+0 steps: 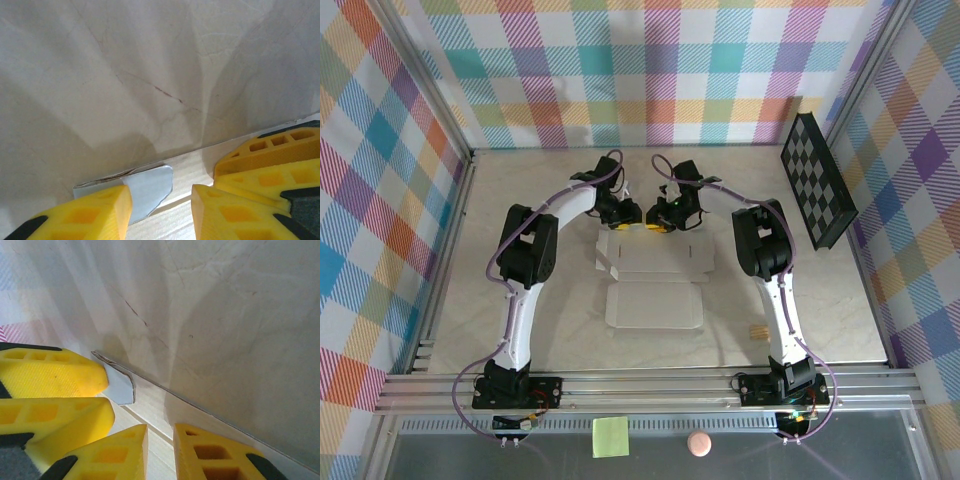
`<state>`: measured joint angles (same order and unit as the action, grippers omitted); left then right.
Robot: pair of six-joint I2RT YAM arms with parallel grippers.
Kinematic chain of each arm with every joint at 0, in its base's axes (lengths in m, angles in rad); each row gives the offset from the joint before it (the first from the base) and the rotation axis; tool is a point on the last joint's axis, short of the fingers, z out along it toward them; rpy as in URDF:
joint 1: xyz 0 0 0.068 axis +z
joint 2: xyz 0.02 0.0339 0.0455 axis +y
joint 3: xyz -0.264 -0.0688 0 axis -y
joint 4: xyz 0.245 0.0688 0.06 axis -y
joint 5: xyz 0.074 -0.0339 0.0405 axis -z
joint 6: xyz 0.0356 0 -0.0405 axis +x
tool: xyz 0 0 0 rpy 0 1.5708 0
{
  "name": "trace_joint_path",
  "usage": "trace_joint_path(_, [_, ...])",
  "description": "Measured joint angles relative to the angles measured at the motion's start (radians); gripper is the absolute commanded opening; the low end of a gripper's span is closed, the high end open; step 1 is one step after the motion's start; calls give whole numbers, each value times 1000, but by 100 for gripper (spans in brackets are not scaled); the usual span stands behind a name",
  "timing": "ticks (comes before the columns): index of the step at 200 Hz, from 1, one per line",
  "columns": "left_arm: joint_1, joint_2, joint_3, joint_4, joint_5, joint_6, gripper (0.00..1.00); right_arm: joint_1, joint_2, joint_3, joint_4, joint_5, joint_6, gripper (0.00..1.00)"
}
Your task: Fold the paper box
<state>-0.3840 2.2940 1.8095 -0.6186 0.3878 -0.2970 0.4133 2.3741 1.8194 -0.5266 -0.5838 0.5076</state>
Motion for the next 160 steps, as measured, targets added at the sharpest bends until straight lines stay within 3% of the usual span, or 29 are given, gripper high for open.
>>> trace_joint_path(53, [14,-230,-219,54,-75,5,47,14,-24,21,-105,37,-15,24])
trace_joint_path(95, [80,-452,-381,153,-83,-19,49,26,-164,-22,-141,61,-27,25])
trace_joint_path(127, [119,-502,-473,185,-65,-36,50,31,-301,-142,-123,64,-30,27])
trace_joint_path(160, [130,-504,-594,180,-44,-48,50,34,-344,-281,-93,58,-30,27])
